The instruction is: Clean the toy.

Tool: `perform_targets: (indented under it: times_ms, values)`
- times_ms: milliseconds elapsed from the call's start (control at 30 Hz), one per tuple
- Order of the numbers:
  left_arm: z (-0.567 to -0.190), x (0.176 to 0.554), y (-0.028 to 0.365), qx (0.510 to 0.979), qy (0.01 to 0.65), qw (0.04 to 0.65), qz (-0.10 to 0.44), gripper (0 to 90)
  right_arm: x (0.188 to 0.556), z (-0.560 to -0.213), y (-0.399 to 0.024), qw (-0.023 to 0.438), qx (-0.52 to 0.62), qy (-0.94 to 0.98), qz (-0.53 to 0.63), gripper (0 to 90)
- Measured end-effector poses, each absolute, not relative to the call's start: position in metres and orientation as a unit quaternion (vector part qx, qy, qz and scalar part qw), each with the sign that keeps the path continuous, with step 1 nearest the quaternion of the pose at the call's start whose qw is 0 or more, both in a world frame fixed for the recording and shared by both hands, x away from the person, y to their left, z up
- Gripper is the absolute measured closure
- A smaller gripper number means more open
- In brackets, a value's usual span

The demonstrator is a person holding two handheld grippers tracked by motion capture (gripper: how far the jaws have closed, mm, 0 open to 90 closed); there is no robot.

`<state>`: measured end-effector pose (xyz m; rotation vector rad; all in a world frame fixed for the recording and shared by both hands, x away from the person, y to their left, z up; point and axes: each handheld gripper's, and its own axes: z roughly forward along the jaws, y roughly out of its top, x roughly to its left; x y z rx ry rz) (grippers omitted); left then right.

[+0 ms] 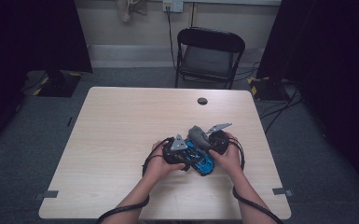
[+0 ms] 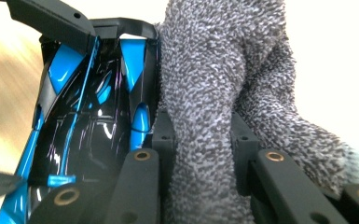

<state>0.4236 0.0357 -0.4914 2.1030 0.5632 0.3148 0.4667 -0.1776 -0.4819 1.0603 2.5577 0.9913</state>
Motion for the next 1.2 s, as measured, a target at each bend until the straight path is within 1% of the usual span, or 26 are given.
perform_targets:
  times_ms: [1200]
  values:
    - [-0.490, 0.423, 0.035, 0.855, 0.224, 0.451, 0.125, 23.5, 0.434, -0.482, -0.215, 0.100, 0.361, 0.859, 0.350, 70.9]
